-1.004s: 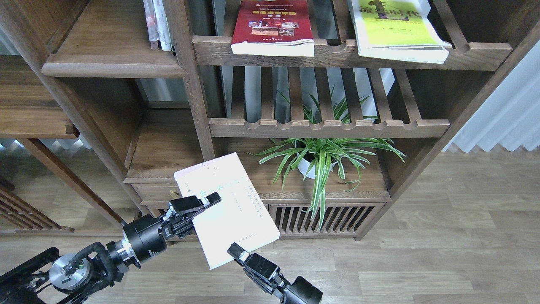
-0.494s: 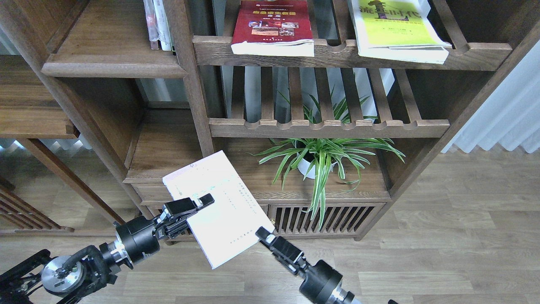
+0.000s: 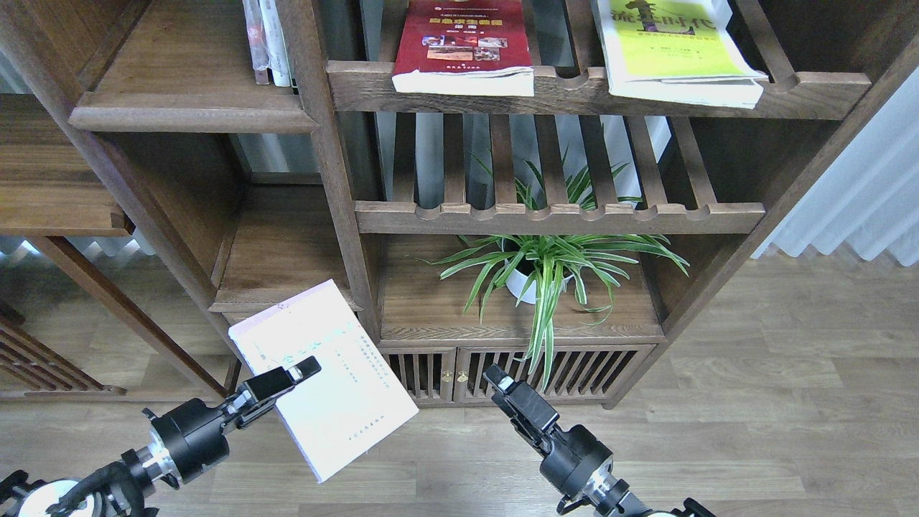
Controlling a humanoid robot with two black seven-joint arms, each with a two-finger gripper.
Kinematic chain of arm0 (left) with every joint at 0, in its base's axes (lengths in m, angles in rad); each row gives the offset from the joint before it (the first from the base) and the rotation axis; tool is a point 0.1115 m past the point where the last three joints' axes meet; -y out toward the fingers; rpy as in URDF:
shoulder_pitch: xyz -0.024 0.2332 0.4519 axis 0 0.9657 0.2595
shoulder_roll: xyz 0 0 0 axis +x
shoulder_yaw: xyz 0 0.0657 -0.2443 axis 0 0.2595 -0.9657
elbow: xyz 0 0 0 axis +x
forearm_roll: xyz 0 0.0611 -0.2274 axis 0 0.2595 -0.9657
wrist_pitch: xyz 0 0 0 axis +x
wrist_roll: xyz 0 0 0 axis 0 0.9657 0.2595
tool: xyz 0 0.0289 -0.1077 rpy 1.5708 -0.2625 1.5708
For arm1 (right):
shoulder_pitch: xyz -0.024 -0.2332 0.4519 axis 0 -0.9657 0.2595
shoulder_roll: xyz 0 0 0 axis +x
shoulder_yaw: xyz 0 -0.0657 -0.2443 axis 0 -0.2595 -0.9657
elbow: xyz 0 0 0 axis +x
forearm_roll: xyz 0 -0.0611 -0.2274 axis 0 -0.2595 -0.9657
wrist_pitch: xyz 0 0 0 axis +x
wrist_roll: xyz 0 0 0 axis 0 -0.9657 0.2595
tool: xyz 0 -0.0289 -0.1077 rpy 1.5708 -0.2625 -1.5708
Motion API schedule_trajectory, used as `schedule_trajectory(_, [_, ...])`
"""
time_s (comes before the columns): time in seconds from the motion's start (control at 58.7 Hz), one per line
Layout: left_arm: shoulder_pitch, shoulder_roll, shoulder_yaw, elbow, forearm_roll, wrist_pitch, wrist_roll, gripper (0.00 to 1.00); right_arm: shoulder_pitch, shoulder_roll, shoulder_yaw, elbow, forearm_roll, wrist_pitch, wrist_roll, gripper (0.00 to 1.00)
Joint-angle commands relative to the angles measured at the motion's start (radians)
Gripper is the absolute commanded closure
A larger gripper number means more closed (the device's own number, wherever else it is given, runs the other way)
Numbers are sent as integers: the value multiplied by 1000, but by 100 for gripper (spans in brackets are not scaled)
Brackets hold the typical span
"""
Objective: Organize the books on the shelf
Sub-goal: 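Lift the white book with the left gripper toward the upper shelf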
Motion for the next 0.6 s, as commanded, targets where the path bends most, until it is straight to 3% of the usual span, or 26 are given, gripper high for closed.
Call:
schedule_trajectory(0.0, [20,-7,-85,-10,77,0,0,95,4,0,0,-5,1,0,0,2])
schedule_trajectory(0.187, [27,-32,-187,-10,152,0,0,95,26,5,0,-28,16,0,0,2])
schedule_trajectory(0.426, [27,-299,-330,-10,373,0,0,95,55,35,-1,-66,21,0,-2,2])
schedule_trajectory(0.579, [24,-323,-336,-11,408,0,5,95,60,35,-1,-68,21,0,-2,2])
